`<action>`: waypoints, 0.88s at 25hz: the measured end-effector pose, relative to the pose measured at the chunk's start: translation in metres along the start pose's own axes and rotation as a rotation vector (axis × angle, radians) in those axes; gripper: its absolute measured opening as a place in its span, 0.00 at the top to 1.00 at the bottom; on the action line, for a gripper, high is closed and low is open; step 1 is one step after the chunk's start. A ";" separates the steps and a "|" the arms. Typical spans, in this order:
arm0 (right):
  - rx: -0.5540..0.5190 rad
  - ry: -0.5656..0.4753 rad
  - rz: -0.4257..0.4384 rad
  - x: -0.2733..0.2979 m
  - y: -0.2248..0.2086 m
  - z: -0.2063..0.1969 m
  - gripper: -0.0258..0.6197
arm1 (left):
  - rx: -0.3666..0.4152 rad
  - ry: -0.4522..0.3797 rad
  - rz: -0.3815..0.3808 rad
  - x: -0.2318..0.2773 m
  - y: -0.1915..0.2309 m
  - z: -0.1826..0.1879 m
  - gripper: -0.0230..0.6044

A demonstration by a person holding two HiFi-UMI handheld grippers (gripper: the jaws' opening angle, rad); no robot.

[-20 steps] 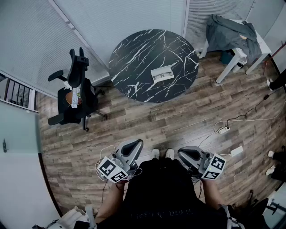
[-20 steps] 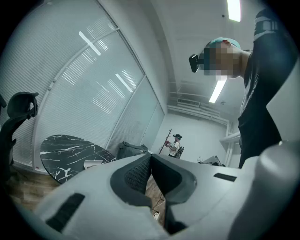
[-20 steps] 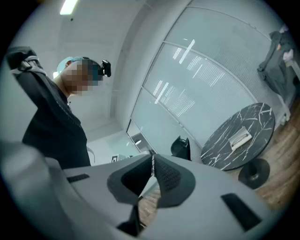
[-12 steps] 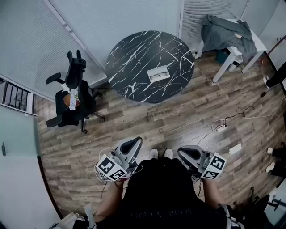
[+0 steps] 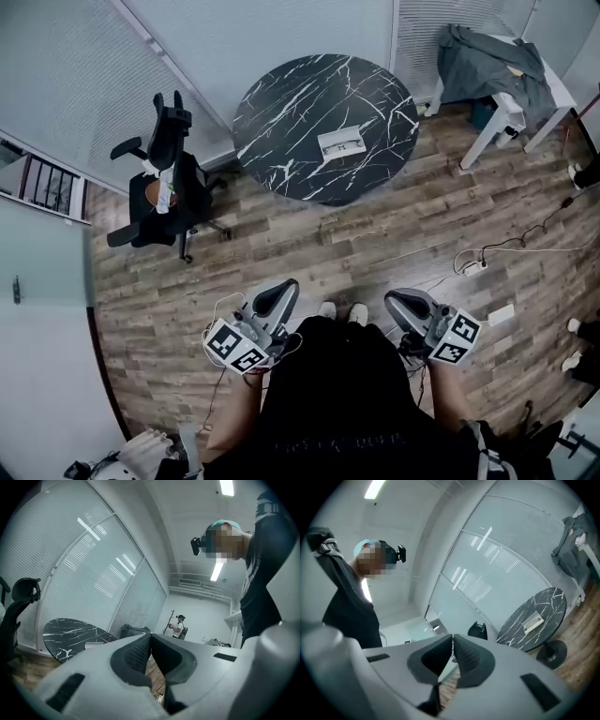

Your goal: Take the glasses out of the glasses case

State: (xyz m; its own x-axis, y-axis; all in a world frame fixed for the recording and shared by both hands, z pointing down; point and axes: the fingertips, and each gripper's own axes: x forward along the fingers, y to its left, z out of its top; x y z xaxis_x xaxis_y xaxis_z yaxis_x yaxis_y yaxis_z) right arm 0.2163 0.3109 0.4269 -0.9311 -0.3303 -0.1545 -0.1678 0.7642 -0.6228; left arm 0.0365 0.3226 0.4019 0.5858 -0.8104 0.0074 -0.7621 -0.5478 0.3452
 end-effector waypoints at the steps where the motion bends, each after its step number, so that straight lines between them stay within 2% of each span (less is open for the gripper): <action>1: 0.000 0.003 0.002 -0.002 -0.001 0.000 0.91 | 0.000 -0.004 0.006 -0.001 -0.002 -0.001 0.93; 7: -0.005 0.012 0.014 -0.008 0.004 -0.001 0.91 | 0.012 -0.010 0.022 -0.003 -0.010 -0.004 0.93; 12: -0.035 0.028 0.006 -0.002 0.000 -0.005 0.91 | 0.036 -0.001 0.005 0.008 -0.009 -0.004 0.93; 16: -0.072 0.053 -0.001 0.009 -0.006 -0.010 0.91 | 0.039 0.009 -0.009 0.014 -0.001 -0.009 0.93; 22: -0.068 0.030 -0.012 0.021 -0.014 0.001 0.91 | 0.015 0.004 -0.009 0.028 0.020 -0.009 0.93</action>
State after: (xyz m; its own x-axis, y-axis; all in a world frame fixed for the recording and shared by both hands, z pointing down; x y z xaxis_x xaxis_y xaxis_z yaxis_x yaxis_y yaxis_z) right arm 0.1995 0.2925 0.4316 -0.9381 -0.3236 -0.1236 -0.1997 0.7966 -0.5706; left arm 0.0402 0.2914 0.4175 0.5940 -0.8044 0.0078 -0.7605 -0.5584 0.3314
